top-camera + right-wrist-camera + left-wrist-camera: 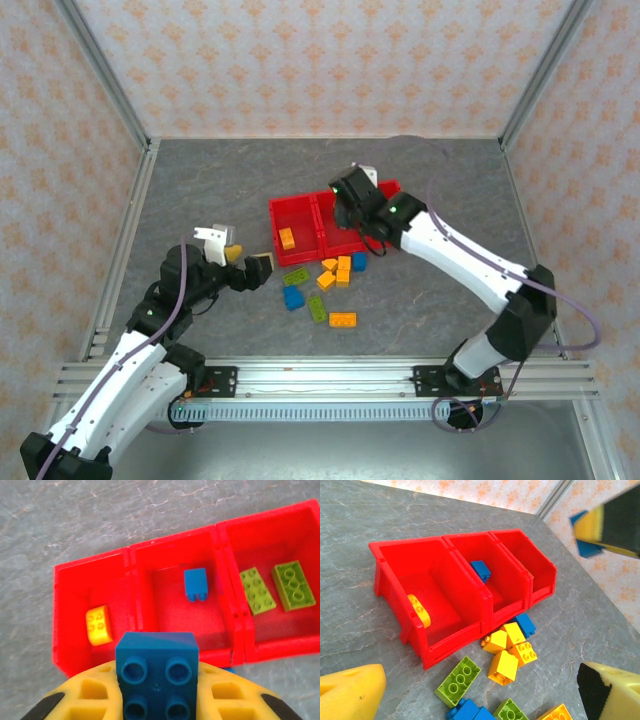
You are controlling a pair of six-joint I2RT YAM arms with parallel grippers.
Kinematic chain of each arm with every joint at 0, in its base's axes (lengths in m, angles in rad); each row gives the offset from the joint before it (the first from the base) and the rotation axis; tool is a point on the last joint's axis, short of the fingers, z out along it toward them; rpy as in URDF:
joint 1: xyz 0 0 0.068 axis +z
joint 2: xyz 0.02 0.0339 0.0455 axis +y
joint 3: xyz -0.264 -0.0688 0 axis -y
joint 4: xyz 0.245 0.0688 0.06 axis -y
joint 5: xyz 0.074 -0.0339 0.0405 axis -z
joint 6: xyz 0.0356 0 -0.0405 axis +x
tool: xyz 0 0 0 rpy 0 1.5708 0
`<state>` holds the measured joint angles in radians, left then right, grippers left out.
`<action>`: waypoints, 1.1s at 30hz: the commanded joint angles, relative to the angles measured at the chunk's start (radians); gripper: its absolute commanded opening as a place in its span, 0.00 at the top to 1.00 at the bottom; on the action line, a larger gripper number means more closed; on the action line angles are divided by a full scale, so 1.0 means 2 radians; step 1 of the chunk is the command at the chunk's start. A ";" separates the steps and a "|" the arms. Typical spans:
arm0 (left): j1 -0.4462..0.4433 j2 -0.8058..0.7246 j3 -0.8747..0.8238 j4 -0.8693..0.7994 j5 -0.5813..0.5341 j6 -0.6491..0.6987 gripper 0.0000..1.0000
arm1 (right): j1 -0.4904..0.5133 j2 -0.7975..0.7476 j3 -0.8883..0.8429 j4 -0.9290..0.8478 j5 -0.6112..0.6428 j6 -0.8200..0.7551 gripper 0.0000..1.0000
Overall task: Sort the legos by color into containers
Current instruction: Place the lego in the container, then pick up the lego from the bottom-center of the table.
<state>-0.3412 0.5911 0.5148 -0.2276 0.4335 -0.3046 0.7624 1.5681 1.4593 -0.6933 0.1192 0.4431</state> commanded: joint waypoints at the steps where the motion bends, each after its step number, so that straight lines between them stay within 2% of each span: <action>1: -0.005 -0.006 -0.001 0.009 -0.006 0.008 0.01 | -0.024 0.060 0.022 0.003 -0.024 -0.075 0.76; 4: -0.006 -0.006 -0.001 0.007 -0.010 0.007 0.00 | -0.046 0.113 0.045 0.004 -0.051 -0.100 0.75; 10: -0.006 -0.003 0.000 0.006 -0.013 0.007 0.01 | -0.054 0.180 0.083 0.006 -0.066 -0.126 0.71; 16: -0.006 0.002 0.000 0.005 -0.013 0.007 0.01 | -0.054 0.195 0.074 0.012 -0.049 -0.136 0.54; 18: -0.007 0.006 0.000 0.006 -0.011 0.007 0.01 | -0.054 0.190 0.068 0.010 -0.044 -0.135 0.48; 26: -0.007 0.015 0.000 0.006 -0.008 0.006 0.01 | -0.051 0.113 0.033 0.002 -0.050 -0.105 0.40; 33: -0.006 0.018 0.000 0.008 -0.007 0.005 0.01 | -0.045 0.017 -0.057 0.008 -0.077 -0.032 0.38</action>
<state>-0.3470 0.6247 0.5148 -0.2276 0.4259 -0.3046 0.6624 1.6630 1.4063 -0.6655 -0.0158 0.2970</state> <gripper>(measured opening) 0.994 0.614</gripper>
